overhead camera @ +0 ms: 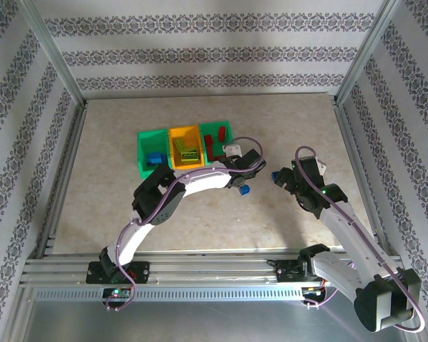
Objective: Sort the legos into containers by color
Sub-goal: Pick up the lego from the center of the table.
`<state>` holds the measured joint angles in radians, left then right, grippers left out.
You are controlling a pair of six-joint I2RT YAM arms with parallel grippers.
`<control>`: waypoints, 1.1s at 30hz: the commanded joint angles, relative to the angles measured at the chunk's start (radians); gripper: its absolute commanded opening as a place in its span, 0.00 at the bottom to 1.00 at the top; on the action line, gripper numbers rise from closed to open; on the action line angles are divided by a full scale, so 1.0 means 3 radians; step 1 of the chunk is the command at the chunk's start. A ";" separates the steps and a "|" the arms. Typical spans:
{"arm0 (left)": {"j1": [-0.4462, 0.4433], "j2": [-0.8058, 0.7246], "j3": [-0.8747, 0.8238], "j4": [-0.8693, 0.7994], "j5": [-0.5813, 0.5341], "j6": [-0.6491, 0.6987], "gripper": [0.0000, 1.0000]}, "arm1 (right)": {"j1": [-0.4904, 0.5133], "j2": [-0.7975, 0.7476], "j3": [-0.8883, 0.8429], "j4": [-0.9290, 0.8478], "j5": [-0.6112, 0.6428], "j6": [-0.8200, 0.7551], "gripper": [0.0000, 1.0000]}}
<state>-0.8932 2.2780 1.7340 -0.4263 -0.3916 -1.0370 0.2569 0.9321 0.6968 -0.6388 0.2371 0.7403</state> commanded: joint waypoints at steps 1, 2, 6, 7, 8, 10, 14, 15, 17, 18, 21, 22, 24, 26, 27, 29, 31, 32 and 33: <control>-0.0034 0.0041 0.0112 -0.0164 -0.0080 -0.0097 0.80 | -0.0038 -0.0069 -0.0057 0.0020 -0.0032 -0.0049 0.98; -0.0034 0.0052 0.0120 -0.0164 -0.0076 -0.0092 0.80 | -0.0038 -0.0082 -0.0057 0.0022 -0.0038 -0.0049 0.98; -0.0029 0.0091 0.0165 -0.0163 -0.0095 -0.0082 0.79 | -0.0035 -0.0130 -0.0078 0.0023 -0.0049 -0.0044 0.98; -0.0029 0.0108 0.0181 -0.0164 -0.0093 -0.0084 0.79 | -0.0038 -0.0143 -0.0087 0.0020 -0.0049 -0.0044 0.98; -0.0029 0.0119 0.0198 -0.0159 -0.0087 -0.0082 0.79 | -0.0034 -0.0151 -0.0093 0.0019 -0.0049 -0.0044 0.98; -0.0029 0.0158 0.0246 -0.0161 -0.0082 -0.0079 0.79 | -0.0035 -0.0167 -0.0103 0.0018 -0.0054 -0.0044 0.98; -0.0029 0.0223 0.0341 -0.0179 -0.0077 -0.0063 0.74 | -0.0041 -0.0187 -0.0128 0.0010 -0.0074 -0.0039 0.98; -0.0029 0.0234 0.0356 -0.0179 -0.0081 -0.0064 0.73 | -0.0041 -0.0193 -0.0134 0.0007 -0.0079 -0.0036 0.98; -0.0029 0.0246 0.0361 -0.0169 -0.0083 -0.0047 0.73 | -0.0039 -0.0206 -0.0149 0.0002 -0.0088 -0.0029 0.98; -0.0026 0.0253 0.0361 -0.0169 -0.0095 -0.0041 0.71 | -0.0038 -0.0215 -0.0158 0.0002 -0.0090 -0.0028 0.98; -0.0027 0.0251 0.0351 -0.0187 -0.0075 -0.0036 0.69 | -0.0043 -0.0238 -0.0175 -0.0008 -0.0072 -0.0020 0.98; -0.0024 0.0250 0.0343 -0.0190 -0.0059 -0.0036 0.68 | -0.0040 -0.0244 -0.0175 -0.0013 -0.0066 -0.0018 0.98; -0.0025 0.0245 0.0317 -0.0195 -0.0040 -0.0039 0.66 | -0.0043 -0.0241 -0.0172 -0.0008 -0.0064 -0.0014 0.98; -0.0026 0.0228 0.0271 -0.0195 -0.0025 -0.0041 0.59 | -0.0041 -0.0231 -0.0167 -0.0006 -0.0059 -0.0008 0.98; -0.0022 0.0213 0.0248 -0.0191 -0.0015 -0.0039 0.59 | -0.0044 -0.0224 -0.0165 -0.0008 -0.0059 -0.0003 0.98; -0.0029 0.0173 0.0182 -0.0180 0.0014 -0.0031 0.59 | -0.0048 -0.0209 -0.0157 -0.0008 -0.0054 0.0005 0.98; -0.0034 0.0115 0.0088 -0.0150 0.0047 -0.0016 0.58 | -0.0044 -0.0203 -0.0149 -0.0008 -0.0054 0.0010 0.98; -0.0038 0.0087 0.0040 -0.0139 0.0062 -0.0010 0.58 | -0.0047 -0.0203 -0.0144 -0.0003 -0.0050 0.0012 0.98; -0.0039 0.0058 -0.0011 -0.0129 0.0077 -0.0005 0.56 | -0.0048 -0.0203 -0.0144 -0.0003 -0.0044 0.0017 0.98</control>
<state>-0.8948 2.3234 1.7832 -0.4225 -0.3939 -1.0492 0.2504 0.8715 0.6548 -0.6361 0.2184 0.7341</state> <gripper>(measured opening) 0.571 0.983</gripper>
